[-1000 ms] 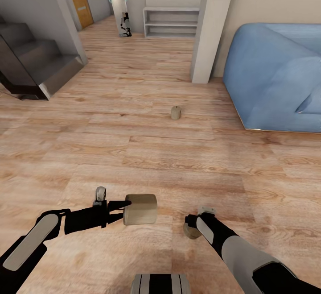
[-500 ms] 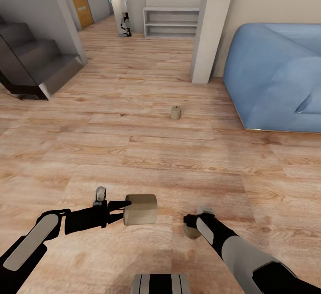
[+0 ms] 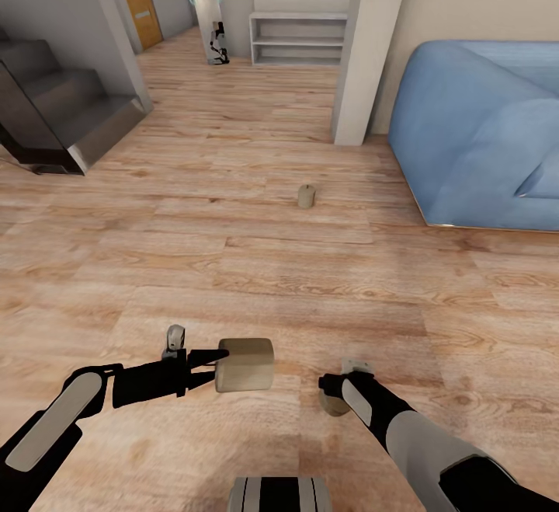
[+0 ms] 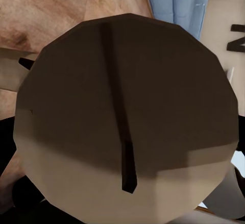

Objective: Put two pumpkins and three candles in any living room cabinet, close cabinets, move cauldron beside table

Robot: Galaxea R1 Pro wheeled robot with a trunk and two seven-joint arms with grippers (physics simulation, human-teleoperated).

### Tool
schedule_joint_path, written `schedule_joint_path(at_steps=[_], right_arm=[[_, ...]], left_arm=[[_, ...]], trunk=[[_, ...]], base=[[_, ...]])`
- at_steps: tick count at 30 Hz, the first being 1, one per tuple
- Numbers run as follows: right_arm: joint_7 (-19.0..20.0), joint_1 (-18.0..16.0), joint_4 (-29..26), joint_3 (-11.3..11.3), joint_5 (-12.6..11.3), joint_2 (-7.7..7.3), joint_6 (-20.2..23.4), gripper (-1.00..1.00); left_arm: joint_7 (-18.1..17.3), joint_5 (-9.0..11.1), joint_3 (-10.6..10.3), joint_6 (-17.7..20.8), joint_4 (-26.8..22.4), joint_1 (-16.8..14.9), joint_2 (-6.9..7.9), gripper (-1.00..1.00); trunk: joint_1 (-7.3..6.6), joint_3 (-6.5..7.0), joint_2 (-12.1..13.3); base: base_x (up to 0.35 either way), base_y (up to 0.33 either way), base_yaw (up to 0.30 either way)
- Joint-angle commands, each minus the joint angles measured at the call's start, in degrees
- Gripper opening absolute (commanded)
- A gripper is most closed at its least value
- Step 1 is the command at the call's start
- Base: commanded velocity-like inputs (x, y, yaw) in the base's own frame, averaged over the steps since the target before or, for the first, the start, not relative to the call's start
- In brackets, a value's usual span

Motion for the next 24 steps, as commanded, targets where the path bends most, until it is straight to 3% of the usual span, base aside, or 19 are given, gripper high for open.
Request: schedule_joint_path(at_steps=[1, 15, 24], right_arm=[[-0.54, 0.02, -0.06, 0.35, -0.9, -0.04, 0.31, 1.0], [-0.94, 0.02, -0.06, 0.35, -0.93, 0.01, 0.54, 1.0], [-3.71, 0.02, -0.13, 0.35, -0.93, 0.04, 0.67, 1.0]], left_arm=[[-0.53, -0.41, -0.07, 0.02, 0.01, -0.04, 0.04, -1.0], [-0.53, -0.41, -0.08, 0.02, 0.03, -0.02, 0.04, -1.0], [-0.53, -0.48, -0.07, 0.02, 0.0, -0.02, 0.04, -1.0]], trunk=[[0.0, -0.05, -0.01], [0.0, -0.05, -0.01], [0.0, -0.05, -0.01]], base=[[0.0, 0.0, 0.0], [0.0, 0.0, 0.0], [0.0, 0.0, 0.0]])
